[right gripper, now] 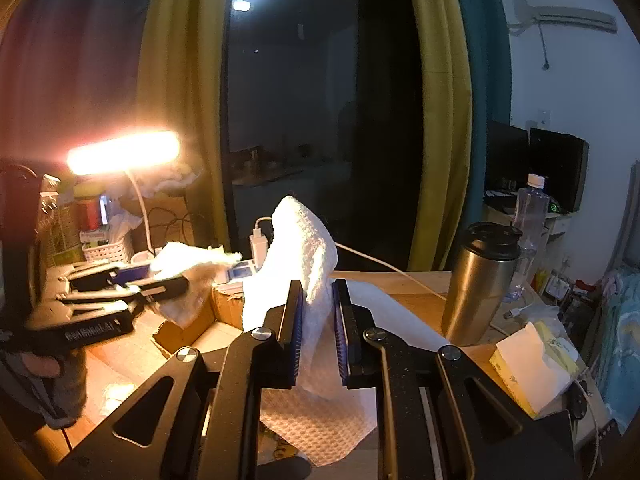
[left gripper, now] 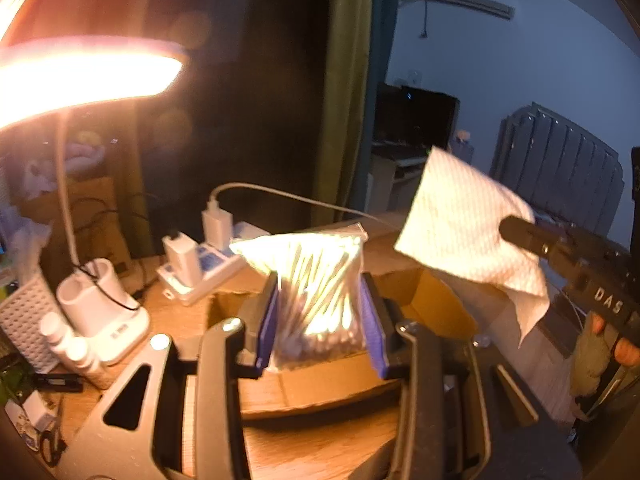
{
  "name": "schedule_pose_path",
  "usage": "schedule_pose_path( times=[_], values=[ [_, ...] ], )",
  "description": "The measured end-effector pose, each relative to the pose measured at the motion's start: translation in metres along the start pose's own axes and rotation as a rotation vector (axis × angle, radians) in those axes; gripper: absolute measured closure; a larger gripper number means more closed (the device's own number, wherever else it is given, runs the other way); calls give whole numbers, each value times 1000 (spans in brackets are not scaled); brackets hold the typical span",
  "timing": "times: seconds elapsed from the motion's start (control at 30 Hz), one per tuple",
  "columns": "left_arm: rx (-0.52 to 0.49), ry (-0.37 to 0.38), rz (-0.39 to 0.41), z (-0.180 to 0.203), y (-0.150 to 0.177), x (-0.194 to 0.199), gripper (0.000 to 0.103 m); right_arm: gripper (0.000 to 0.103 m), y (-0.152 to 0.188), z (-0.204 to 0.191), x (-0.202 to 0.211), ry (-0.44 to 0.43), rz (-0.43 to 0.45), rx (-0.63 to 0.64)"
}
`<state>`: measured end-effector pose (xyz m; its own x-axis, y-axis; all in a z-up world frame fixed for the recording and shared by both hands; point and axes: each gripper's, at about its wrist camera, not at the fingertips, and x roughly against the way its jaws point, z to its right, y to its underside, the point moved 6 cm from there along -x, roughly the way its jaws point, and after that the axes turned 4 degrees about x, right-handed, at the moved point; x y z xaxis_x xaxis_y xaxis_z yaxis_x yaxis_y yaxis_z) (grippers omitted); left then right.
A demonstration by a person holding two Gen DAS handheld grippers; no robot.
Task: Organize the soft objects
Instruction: 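Lift the towel with the right tool while the left tool carries the swab bag over the box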
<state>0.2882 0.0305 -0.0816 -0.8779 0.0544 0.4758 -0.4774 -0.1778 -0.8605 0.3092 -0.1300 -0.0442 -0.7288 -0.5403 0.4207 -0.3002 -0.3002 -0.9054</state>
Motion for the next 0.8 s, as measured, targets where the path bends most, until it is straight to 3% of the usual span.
schedule_pose_path(
  times=[0.8],
  values=[
    [-46,60,-203,91,38,-106,63,87,31,76,-6,-13,10,-144]
  ],
)
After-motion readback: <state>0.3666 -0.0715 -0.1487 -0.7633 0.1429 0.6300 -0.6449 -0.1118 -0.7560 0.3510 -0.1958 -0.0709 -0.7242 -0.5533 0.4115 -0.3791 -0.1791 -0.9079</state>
